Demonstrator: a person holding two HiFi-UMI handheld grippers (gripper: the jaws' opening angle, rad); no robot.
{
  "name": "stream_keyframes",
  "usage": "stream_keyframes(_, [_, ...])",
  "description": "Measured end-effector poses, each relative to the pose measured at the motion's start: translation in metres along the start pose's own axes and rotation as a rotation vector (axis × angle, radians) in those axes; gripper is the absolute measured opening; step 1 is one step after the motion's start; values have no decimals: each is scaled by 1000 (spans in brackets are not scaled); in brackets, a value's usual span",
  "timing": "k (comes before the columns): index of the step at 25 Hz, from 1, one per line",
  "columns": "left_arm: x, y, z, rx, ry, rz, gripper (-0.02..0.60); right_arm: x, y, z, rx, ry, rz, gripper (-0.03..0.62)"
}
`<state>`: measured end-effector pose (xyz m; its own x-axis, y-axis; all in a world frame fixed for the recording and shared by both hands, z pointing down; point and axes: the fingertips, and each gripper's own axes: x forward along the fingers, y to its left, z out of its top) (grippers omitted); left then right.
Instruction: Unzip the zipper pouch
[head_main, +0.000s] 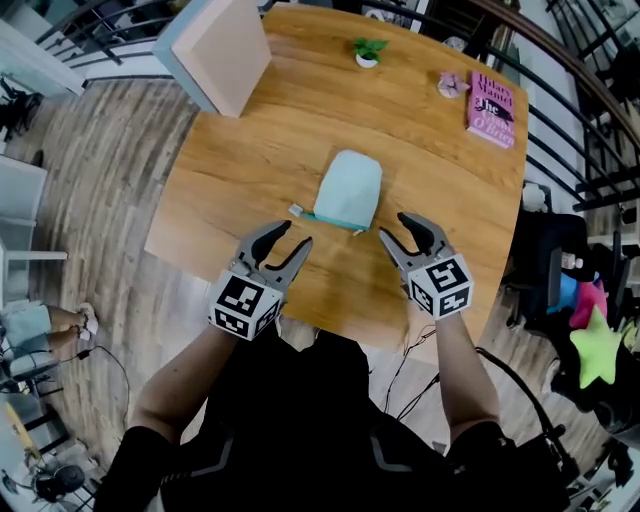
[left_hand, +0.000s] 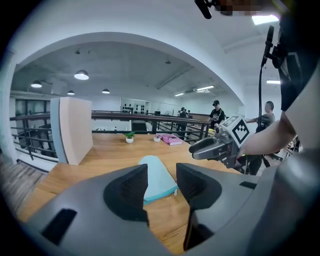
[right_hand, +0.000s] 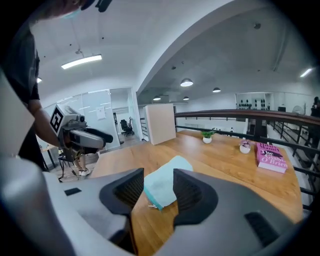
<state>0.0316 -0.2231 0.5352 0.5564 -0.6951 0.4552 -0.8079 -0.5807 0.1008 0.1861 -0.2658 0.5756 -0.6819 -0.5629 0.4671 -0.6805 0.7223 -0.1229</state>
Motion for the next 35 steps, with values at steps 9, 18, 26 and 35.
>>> stream_keyframes(9, [62, -2, -60, -54, 117, -63, 190, 50, -10, -62, -133, 124, 122, 193])
stream_keyframes(18, [84, -10, -100, -8, 204, -106, 156, 84, 2, -108, -409, 259, 255, 179])
stream_keyframes(26, [81, -14, -100, -47, 194, -85, 158, 91, 8, -116, -500, 264, 336, 110])
stream_keyframes(35, [76, -20, -95, -58, 180, -83, 156, 90, 12, -112, -444, 262, 374, 64])
